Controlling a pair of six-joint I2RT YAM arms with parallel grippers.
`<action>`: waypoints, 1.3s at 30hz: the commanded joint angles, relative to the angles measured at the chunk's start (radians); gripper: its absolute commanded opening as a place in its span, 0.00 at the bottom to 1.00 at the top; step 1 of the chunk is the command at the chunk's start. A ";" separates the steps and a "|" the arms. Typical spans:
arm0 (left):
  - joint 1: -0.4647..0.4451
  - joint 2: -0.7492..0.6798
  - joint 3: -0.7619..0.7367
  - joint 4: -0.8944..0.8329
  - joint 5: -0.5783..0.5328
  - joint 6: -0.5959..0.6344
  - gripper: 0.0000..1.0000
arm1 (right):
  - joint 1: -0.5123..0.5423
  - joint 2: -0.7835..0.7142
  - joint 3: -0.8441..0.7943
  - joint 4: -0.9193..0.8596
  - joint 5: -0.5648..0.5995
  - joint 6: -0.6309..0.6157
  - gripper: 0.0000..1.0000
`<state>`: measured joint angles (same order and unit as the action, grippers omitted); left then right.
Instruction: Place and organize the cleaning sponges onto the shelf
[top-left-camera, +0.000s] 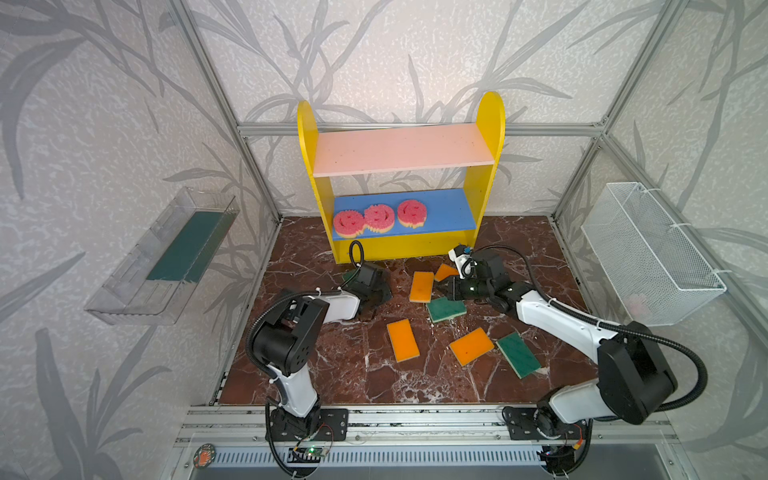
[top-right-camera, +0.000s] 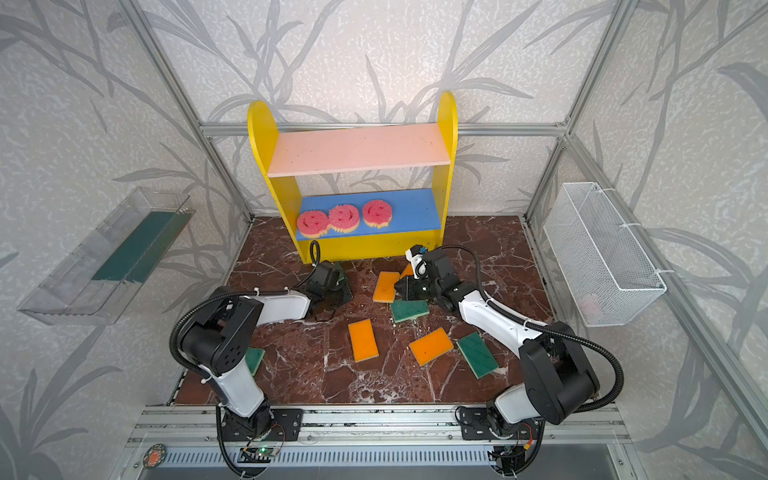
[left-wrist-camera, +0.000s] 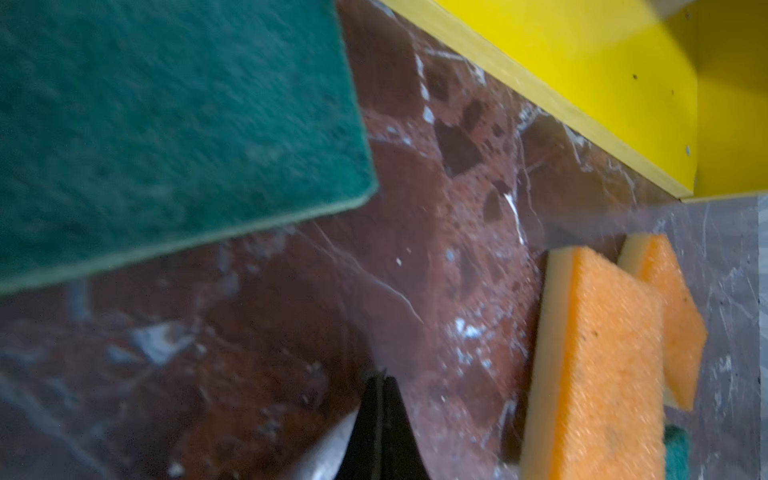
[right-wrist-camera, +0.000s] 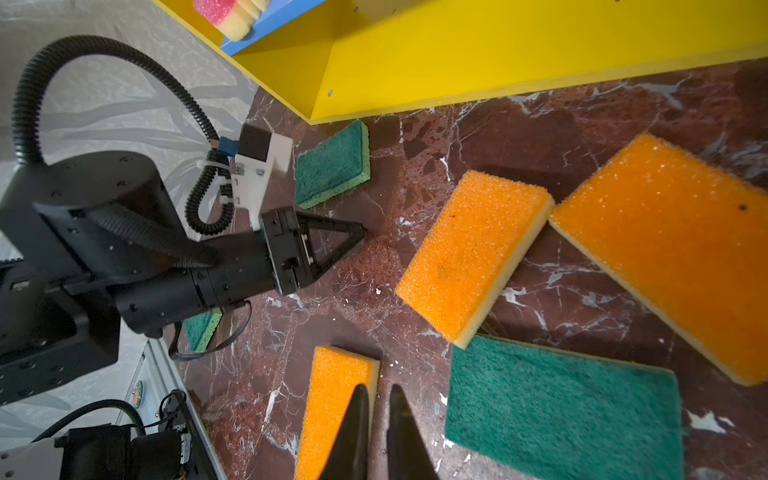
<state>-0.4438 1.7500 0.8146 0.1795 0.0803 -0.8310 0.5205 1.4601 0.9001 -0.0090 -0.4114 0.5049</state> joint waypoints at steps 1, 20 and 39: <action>-0.005 -0.102 0.006 -0.048 -0.040 -0.004 0.00 | -0.002 -0.023 -0.004 0.010 -0.025 0.004 0.14; 0.326 -0.207 -0.054 -0.132 -0.013 0.026 0.55 | -0.001 0.011 0.011 0.017 -0.067 -0.009 0.41; 0.393 0.025 0.102 -0.155 0.068 0.081 0.34 | -0.014 -0.024 -0.013 -0.012 -0.053 -0.025 0.44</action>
<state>-0.0509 1.7706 0.9047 0.0448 0.1383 -0.7601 0.5110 1.4612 0.8925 -0.0090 -0.4641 0.4950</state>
